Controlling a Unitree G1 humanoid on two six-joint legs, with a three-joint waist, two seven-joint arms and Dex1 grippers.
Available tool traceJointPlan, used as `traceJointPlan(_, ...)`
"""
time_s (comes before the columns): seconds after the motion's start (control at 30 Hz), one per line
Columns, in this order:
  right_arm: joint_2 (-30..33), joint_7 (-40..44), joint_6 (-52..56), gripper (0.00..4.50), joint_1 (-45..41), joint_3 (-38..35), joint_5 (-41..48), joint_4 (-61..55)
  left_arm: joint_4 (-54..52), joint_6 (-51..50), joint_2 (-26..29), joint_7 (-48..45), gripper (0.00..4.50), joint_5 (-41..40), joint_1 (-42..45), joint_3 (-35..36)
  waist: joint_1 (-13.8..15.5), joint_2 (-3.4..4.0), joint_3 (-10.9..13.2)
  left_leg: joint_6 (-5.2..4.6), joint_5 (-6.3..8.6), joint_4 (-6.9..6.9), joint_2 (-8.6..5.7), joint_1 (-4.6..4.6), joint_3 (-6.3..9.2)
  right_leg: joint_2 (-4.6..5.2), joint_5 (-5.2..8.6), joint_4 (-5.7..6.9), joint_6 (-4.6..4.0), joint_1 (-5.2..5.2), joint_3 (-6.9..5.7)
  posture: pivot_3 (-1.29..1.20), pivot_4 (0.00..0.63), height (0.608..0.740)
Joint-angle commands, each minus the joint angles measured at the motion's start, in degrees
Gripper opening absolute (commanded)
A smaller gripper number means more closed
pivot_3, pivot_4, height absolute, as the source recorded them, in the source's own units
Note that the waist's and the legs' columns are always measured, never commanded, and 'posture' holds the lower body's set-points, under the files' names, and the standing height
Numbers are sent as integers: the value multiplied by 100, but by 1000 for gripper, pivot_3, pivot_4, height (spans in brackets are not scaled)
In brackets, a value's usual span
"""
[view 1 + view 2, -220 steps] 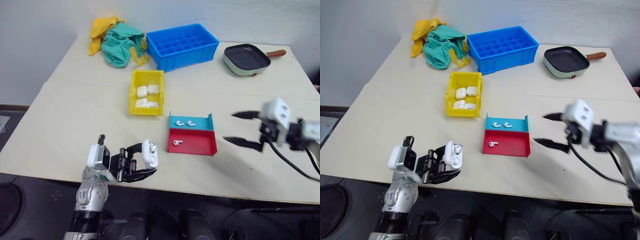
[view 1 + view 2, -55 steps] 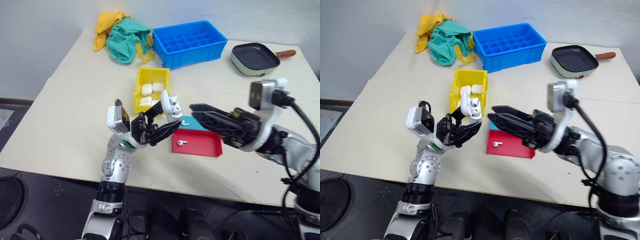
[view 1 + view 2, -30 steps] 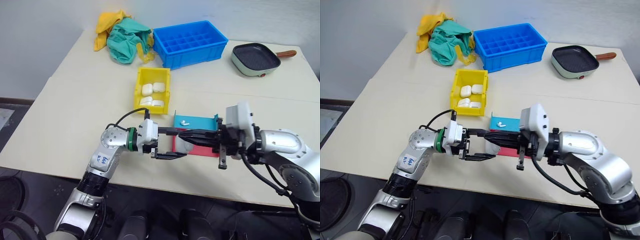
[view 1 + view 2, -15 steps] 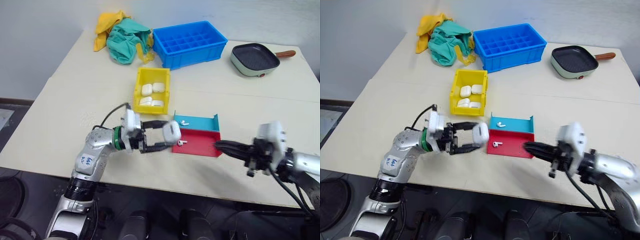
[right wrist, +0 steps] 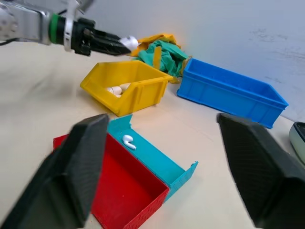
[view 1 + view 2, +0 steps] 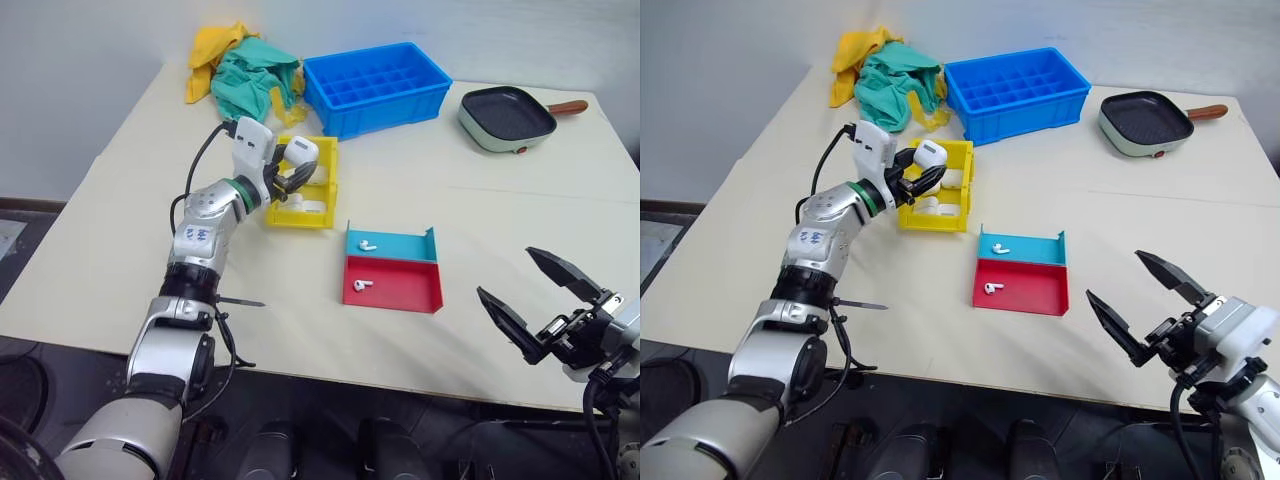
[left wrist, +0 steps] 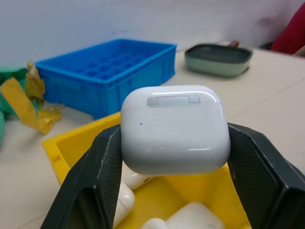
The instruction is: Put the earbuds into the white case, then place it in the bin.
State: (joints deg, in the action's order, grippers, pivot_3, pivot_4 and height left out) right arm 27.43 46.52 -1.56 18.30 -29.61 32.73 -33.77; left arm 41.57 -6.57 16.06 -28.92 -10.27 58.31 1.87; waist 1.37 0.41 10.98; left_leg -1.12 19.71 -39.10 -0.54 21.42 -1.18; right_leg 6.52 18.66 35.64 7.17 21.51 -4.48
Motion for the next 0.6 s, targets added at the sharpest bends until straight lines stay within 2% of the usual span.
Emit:
traceJointPlan(0.03, -3, -1, -232, 4475, 38, 9, -30, -2, 1086, 489, 2, 82, 2788, 214, 611, 78, -5, -1, 1, 0, 0, 1, 0, 0, -5, -1, 0, 0, 0, 2, 0, 0, 150, 740)
traceJointPlan(0.1, 6, -8, -263, 4475, 36, 70, -55, 24, 1461, 674, 17, -16, 2788, 273, 804, 78, -2, -2, 1, 0, 0, 1, -1, 0, -14, -2, 0, 0, 1, 5, 1, 0, 150, 740)
traceJointPlan(0.17, 13, -29, -266, 4500, 7, 108, -65, 48, 1491, 751, 61, -263, 3491, 273, 863, 59, 1, -2, 1, 0, 0, 0, 7, -1, -14, -1, 0, 2, 1, 5, 1, 0, 150, 740)
traceJointPlan(0.23, 44, -11, -283, 4500, -15, 138, -90, 79, 1261, 855, 140, -600, 3982, 215, 807, 58, 1, -2, 1, 0, 0, 0, 7, -2, -16, 0, 0, 3, 1, 5, 3, 0, 150, 740)
traceJointPlan(0.3, 121, 47, -239, 4500, -47, 176, -50, 118, 620, 665, 315, -1187, 4444, -43, 546, 123, 0, -2, 1, 0, 0, -1, 7, -2, -15, 0, 0, 3, 1, 5, 3, 0, 150, 740)
traceJointPlan(0.37, 236, 125, -193, 4500, -94, 176, -17, 183, -212, 379, 585, -1626, 4444, -273, 136, 194, -44, -1, 1, 0, 0, 0, 9, -2, -18, 0, 0, 2, 0, 6, 7, 0, 150, 740)
traceJointPlan(0.5, 701, 531, -123, 4500, -255, 123, 47, 491, -2685, -649, 1715, -3189, 4444, -1460, -1595, 576, -199, 4, -1, 3, 1, 6, 19, -21, -30, -4, 0, 16, 0, 7, 26, 0, 150, 740)
traceJointPlan(0.6, 1032, 938, -164, 4500, -327, 89, 86, 834, -3668, -625, 2403, -3672, 4444, -1669, -2805, 884, -265, 3, 0, 9, 2, 4, 31, -27, -25, -7, 1, 19, -2, 3, 25, 0, 150, 740)
